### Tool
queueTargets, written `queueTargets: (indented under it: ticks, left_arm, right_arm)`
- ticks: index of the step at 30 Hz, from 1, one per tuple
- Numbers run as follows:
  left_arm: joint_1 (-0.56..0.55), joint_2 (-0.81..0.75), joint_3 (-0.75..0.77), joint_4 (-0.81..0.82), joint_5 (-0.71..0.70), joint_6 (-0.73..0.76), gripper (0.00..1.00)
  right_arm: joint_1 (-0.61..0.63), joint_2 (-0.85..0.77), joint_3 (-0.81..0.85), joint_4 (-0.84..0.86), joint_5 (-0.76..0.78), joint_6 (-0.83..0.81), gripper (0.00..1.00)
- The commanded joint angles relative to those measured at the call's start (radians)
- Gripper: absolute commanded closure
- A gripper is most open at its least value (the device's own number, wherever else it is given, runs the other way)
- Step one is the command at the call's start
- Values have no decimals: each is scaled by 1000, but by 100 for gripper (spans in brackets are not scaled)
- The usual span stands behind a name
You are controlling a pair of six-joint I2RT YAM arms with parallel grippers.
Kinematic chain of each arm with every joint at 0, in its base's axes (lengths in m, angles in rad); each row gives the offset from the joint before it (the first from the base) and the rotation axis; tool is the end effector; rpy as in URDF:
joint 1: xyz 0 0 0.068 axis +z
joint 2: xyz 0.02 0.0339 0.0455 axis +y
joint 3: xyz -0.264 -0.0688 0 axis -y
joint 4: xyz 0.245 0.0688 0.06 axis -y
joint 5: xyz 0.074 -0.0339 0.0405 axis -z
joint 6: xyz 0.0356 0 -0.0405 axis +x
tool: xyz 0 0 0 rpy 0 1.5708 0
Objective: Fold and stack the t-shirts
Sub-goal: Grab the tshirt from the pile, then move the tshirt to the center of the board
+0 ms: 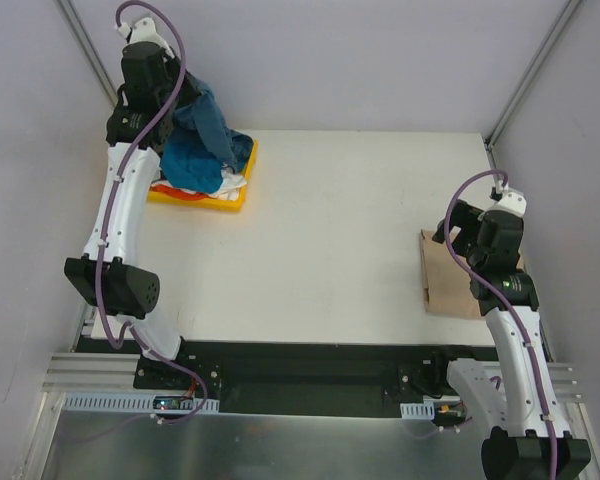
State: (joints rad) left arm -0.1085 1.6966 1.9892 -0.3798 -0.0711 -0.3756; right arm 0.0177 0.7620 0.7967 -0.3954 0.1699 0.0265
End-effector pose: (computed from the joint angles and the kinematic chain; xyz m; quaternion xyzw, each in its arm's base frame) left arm 0.3775 -0.0386 0.4940 -0.1219 0.7270 -0.1364 0.6618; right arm 0.1739 -0.0029 0.3257 0.0519 0.8193 -0.0572 0.5682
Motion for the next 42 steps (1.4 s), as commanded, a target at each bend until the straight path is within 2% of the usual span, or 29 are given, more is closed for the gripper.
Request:
queueTargets:
  ticks: [1, 7, 10, 14, 15, 20, 23, 25, 29, 31, 34, 38, 42]
  left_arm:
    - [-52, -69, 198, 41, 59, 70, 100]
    - [-241, -40, 374, 42, 42, 191, 100]
    - [-312, -41, 424, 53, 70, 173, 100]
    - [-404, -51, 434, 113, 238, 132, 100]
    - [-462, -46, 436, 119, 250, 136, 100]
    - [-626, -29, 436, 151, 197, 219, 100]
    - [-649, -9, 436, 160, 179, 210, 100]
    - [-648, -6, 407, 159, 117, 198, 100]
    - [-646, -66, 214, 159, -59, 199, 100]
    - [-646, -113, 41, 159, -174, 187, 100]
    - [-623, -172, -218, 159, -252, 117, 100]
    - [-557, -235, -568, 157, -204, -21, 100]
    - [-458, -281, -766, 156, -92, -135, 100]
  right_arm:
    - [5, -26, 44, 12, -23, -14, 3]
    - [5, -39, 41, 20, -55, -19, 3]
    - [5, -56, 38, 20, -49, -20, 3]
    - [5, -81, 24, 27, -35, -13, 3]
    - [5, -90, 22, 29, -30, -11, 3]
    - [5, -112, 13, 17, 2, 3, 3]
    - [5, -136, 6, 17, 3, 7, 3]
    - [5, -144, 4, 15, 5, 9, 3]
    - [5, -135, 7, 0, -10, 12, 3]
    - [7, -110, 21, -14, -36, 15, 3]
    - [5, -76, 29, -31, -66, 29, 3]
    - [10, -33, 24, -72, -141, 58, 3]
    - [36, 8, 19, -224, -193, 101, 3]
